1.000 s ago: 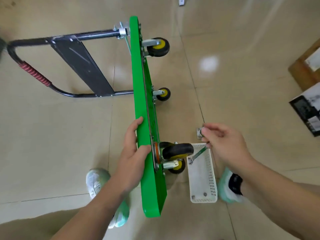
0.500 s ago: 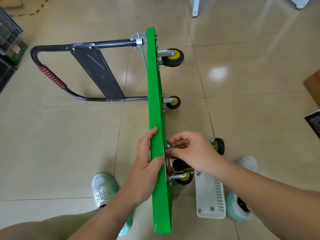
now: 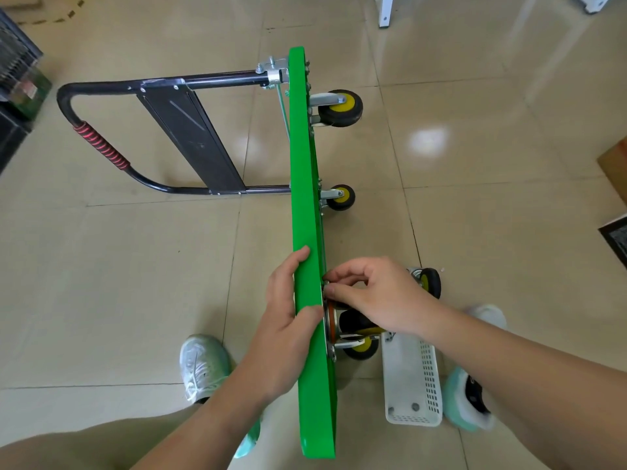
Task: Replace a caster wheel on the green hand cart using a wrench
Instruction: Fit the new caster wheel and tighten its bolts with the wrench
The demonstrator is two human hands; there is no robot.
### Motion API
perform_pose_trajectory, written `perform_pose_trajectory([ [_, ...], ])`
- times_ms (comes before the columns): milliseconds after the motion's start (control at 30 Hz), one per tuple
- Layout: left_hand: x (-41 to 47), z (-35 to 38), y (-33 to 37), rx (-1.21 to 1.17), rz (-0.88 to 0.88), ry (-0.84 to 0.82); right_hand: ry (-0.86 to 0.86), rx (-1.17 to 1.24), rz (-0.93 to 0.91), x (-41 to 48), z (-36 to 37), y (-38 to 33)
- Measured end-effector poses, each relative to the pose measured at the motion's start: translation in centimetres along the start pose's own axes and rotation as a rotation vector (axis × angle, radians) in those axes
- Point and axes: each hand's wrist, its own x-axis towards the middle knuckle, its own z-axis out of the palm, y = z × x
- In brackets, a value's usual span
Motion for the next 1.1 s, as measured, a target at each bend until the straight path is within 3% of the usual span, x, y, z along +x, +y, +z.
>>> perform_pose_trajectory([
  [533,0.17,0.15,-0.29,-0.029,0.007,-0.003,0.101,-0.036,0.018,-0.04,0.81,0.20],
  [833,0.02,0.18,-0.03,-0.031,0.008,-0.009,0.101,-0.510,-0.047,0.06,0.90,-0.15],
  [900,0.01,0.16,-0.03,-0.018,0.004,-0.010,0.094,-0.453,-0.052,-0.03,0.67,-0.15],
  [1000,0.04,0.13,-0.07,-0.006,-0.002,-0.009,0.062,-0.172,-0.052,-0.35,0.36,0.05],
  [1100,0.09,0.09,-0.05,0.003,0.000,-0.003,0.050,-0.147,-0.089,-0.55,0.44,0.37],
])
